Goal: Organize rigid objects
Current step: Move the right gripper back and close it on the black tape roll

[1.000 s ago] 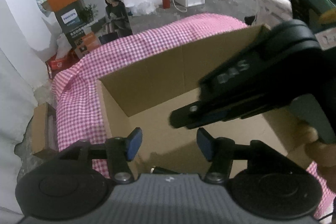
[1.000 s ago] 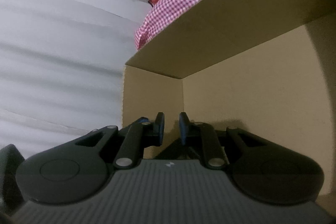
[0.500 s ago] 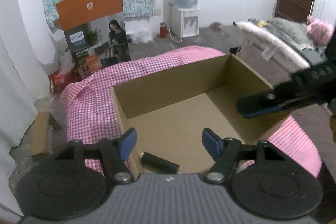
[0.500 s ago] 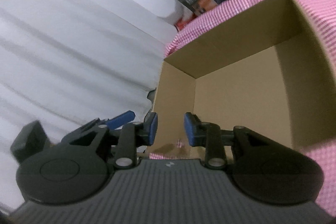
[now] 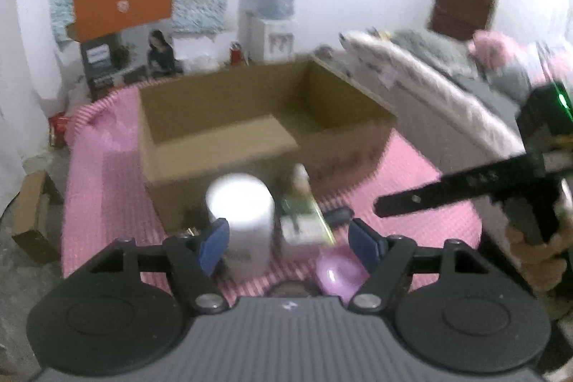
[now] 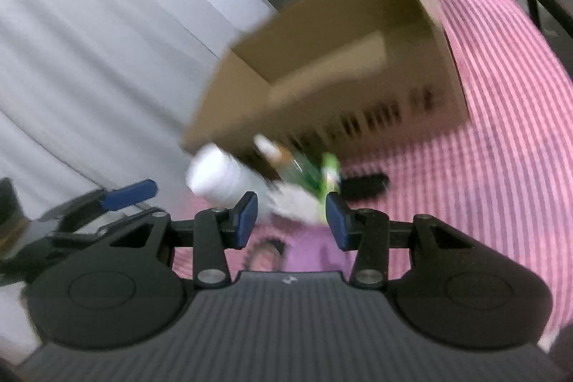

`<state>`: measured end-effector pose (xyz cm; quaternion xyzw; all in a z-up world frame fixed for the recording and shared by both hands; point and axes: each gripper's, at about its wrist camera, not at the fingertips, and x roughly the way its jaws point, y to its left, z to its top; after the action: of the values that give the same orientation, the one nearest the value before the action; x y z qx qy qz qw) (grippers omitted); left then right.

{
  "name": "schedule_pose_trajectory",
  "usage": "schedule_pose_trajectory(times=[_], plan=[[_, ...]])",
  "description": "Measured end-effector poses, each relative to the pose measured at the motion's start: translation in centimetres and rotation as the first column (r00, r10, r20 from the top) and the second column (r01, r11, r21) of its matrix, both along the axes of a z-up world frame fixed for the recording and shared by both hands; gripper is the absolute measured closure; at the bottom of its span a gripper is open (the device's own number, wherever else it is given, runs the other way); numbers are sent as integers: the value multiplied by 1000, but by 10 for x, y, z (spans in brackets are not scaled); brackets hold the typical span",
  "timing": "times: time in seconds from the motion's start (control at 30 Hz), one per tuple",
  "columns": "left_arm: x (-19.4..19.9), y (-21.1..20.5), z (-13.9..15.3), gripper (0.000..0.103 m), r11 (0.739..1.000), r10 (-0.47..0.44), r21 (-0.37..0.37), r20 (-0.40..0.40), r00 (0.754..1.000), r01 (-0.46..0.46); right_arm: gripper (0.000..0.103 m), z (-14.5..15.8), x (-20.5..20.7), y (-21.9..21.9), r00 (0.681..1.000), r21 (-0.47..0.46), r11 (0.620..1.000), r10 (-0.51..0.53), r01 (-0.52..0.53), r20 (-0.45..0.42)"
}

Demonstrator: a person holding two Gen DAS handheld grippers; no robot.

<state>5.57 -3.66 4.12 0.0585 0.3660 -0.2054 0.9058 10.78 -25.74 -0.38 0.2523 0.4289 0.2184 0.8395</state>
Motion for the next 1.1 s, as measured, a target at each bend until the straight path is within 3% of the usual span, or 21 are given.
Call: schedule_pose_trajectory(times=[0.2,0.5,0.8,1.1], plan=[[-17,-24,-46,29,993,-30,112,-26,999,33,62,-28,-21,14,999,-67,998,18,-21,-43],[-17,-25,-82,29,976,-9,218,-59,998,22,65,-17,-37,51,988,-93,983,156,-157,-20],[-16,-14,-100,29,975,-13,219,-104,994,36,66,-37,-35,63,969,49,981,195,-190,-149],[-12,-13,-108,30,978,-23,203,-112,993,46,66,-52,-25,69,974,12,991,134,-134,-181]])
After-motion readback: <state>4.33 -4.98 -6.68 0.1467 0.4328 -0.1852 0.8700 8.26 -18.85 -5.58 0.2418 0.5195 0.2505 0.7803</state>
